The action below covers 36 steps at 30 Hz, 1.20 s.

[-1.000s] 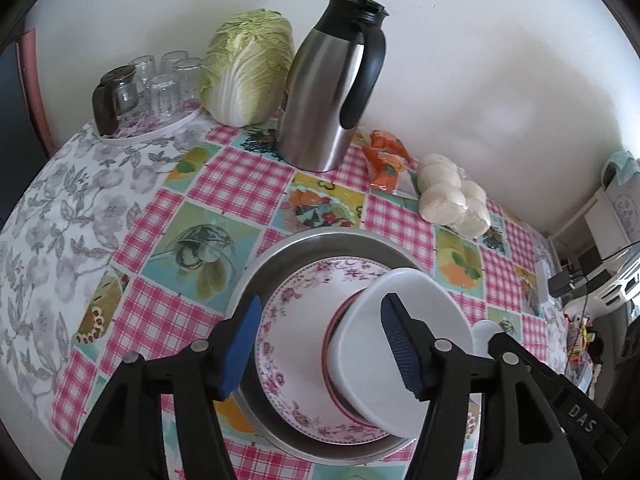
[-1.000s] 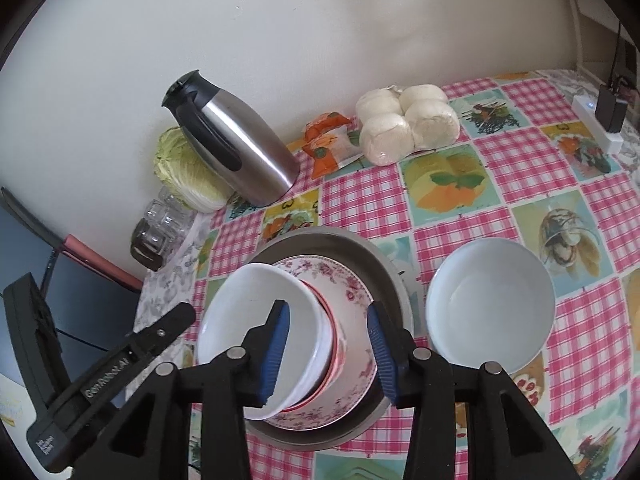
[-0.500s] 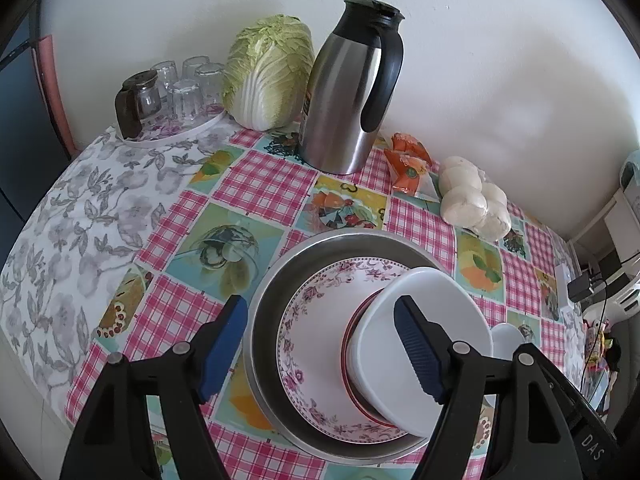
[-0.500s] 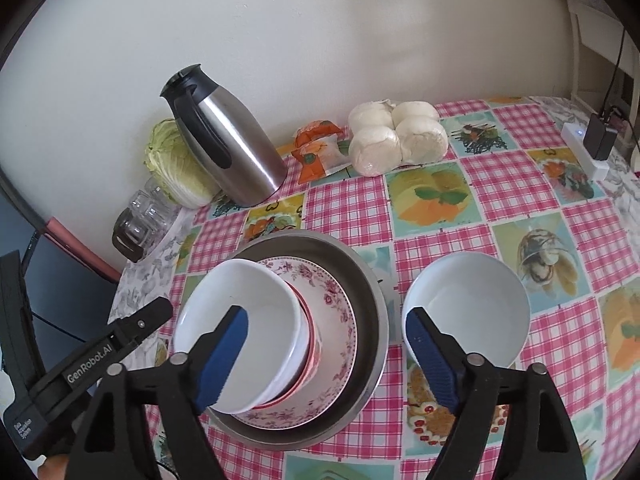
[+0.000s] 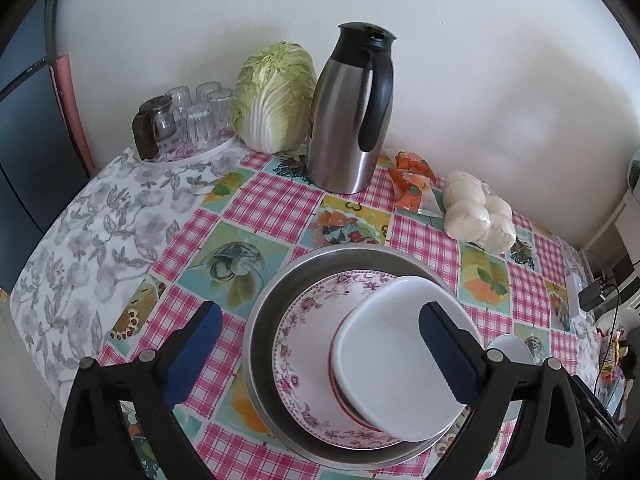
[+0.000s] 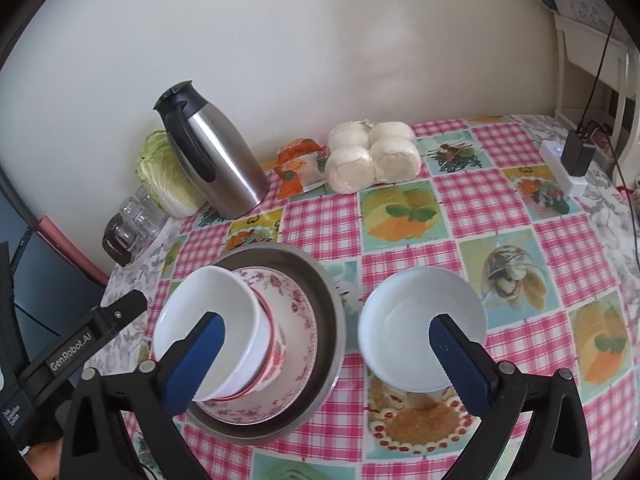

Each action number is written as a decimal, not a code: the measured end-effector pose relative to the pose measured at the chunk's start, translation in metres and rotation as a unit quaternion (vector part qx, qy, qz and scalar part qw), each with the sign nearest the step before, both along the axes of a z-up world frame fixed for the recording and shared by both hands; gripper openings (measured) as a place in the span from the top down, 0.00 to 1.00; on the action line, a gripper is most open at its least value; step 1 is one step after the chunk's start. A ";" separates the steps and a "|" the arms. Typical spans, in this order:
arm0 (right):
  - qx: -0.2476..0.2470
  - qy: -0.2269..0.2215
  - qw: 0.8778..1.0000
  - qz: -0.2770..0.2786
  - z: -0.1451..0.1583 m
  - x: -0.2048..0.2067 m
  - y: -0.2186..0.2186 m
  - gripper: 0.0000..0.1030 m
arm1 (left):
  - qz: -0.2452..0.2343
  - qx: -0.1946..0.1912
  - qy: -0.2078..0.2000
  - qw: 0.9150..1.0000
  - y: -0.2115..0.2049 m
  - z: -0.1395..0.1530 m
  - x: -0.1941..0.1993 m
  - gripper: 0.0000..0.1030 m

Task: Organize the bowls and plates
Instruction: 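Move the right tool to the white round bowl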

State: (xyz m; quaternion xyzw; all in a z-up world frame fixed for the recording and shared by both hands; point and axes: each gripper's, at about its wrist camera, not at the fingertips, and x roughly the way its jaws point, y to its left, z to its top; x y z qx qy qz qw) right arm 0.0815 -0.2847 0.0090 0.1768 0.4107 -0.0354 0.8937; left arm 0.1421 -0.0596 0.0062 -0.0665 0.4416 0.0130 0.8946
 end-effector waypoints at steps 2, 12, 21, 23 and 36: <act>-0.002 0.000 1.000 -0.006 0.000 -0.002 -0.007 0.00 | -0.001 0.002 -0.007 1.000 -0.006 0.002 -0.002 0.04; 0.010 0.003 0.997 -0.073 -0.001 -0.018 -0.069 0.00 | -0.062 0.026 -0.052 0.996 -0.063 0.022 -0.006 0.04; 0.026 0.029 0.989 -0.144 -0.018 -0.034 -0.133 0.00 | -0.168 0.029 -0.038 0.985 -0.140 0.020 -0.004 0.04; 0.039 0.037 0.987 -0.151 -0.026 -0.034 -0.143 0.00 | -0.186 0.032 -0.033 0.982 -0.155 0.016 -0.002 0.04; 0.075 0.101 0.984 -0.129 -0.085 -0.013 -0.147 0.22 | -0.233 0.084 0.044 0.968 -0.210 -0.049 0.027 0.21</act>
